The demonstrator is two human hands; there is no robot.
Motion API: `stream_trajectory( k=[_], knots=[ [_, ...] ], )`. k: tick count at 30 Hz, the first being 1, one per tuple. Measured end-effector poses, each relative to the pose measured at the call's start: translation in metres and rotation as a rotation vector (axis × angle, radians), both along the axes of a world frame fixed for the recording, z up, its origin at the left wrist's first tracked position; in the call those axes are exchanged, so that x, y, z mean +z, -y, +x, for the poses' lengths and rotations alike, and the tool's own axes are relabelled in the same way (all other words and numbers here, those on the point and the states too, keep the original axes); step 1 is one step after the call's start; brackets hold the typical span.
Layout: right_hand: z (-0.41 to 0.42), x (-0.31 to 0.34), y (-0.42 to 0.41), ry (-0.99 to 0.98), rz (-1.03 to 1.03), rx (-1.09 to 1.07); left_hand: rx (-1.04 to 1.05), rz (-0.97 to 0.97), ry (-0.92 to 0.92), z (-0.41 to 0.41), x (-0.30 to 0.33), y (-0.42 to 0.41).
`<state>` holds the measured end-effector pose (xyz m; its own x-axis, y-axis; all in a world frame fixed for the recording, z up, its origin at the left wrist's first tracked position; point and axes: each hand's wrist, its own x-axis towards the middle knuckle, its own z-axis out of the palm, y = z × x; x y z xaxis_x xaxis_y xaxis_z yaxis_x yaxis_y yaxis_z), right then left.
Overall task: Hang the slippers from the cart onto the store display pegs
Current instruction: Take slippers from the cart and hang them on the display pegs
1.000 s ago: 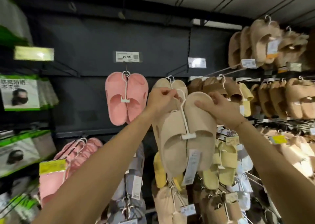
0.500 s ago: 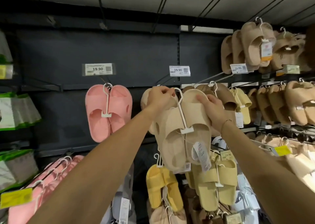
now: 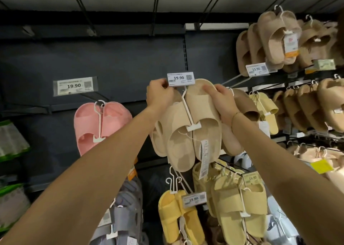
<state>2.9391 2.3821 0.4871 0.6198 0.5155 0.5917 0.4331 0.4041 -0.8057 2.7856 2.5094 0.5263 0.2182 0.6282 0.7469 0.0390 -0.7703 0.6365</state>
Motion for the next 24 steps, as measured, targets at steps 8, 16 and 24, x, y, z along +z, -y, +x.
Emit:
stream_trajectory(
  k=[8, 16, 24],
  knots=[
    [0.010, 0.007, -0.036, -0.014, -0.112, 0.014, 0.199, -0.080, -0.063, 0.010, -0.001, -0.021],
    [0.043, -0.016, -0.108, -0.012, -0.131, -0.037, 0.264, -0.109, -0.101, 0.036, -0.013, -0.060],
    [0.038, -0.036, -0.173, 0.110, -0.212, -0.144, 0.382, 0.018, -0.226, 0.053, -0.017, -0.124]
  ],
)
